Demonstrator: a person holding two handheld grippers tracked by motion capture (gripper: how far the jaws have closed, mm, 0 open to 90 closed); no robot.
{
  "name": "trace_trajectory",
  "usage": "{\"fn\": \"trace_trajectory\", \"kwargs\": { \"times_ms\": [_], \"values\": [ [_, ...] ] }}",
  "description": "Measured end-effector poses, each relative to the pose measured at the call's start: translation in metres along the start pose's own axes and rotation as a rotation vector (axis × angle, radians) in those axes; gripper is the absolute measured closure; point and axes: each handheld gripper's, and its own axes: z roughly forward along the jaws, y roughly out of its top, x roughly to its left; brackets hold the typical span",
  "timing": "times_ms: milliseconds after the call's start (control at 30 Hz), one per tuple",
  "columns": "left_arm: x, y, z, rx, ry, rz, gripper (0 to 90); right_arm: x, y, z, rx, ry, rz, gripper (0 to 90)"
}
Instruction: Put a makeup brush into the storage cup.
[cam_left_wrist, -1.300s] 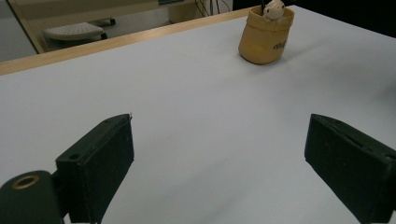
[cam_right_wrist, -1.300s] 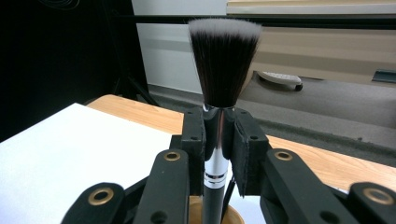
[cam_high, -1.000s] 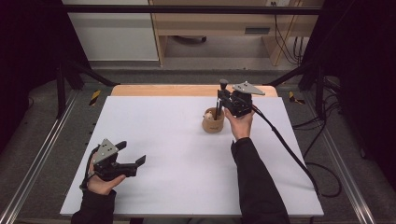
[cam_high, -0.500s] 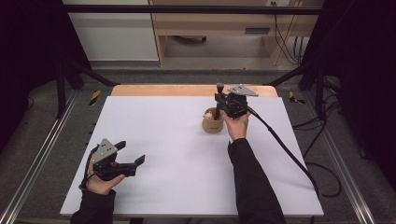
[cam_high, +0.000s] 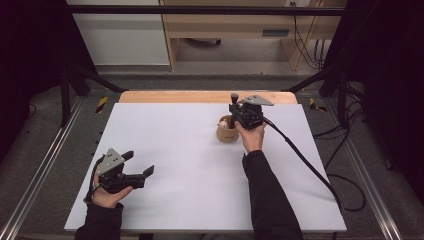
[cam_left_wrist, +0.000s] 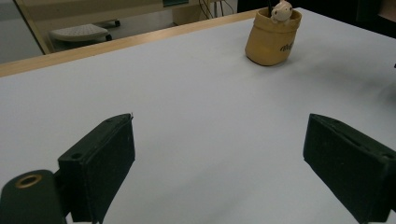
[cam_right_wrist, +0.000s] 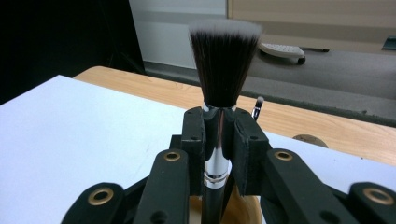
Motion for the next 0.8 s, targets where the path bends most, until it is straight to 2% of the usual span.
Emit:
{"fn": "trace_trajectory", "kwargs": {
  "times_ms": [500, 800],
  "values": [
    [0.001, -0.001, 0.0, 0.001, 0.0, 0.001, 8.8, 0.001, -0.009, 0.006, 0.05, 0.001, 0.011, 77.0],
    [0.001, -0.002, 0.002, 0.004, 0.002, -0.003, 8.7, -0.001, -0.012, 0.003, 0.071, 0.004, 0.019, 75.0]
  ]
}}
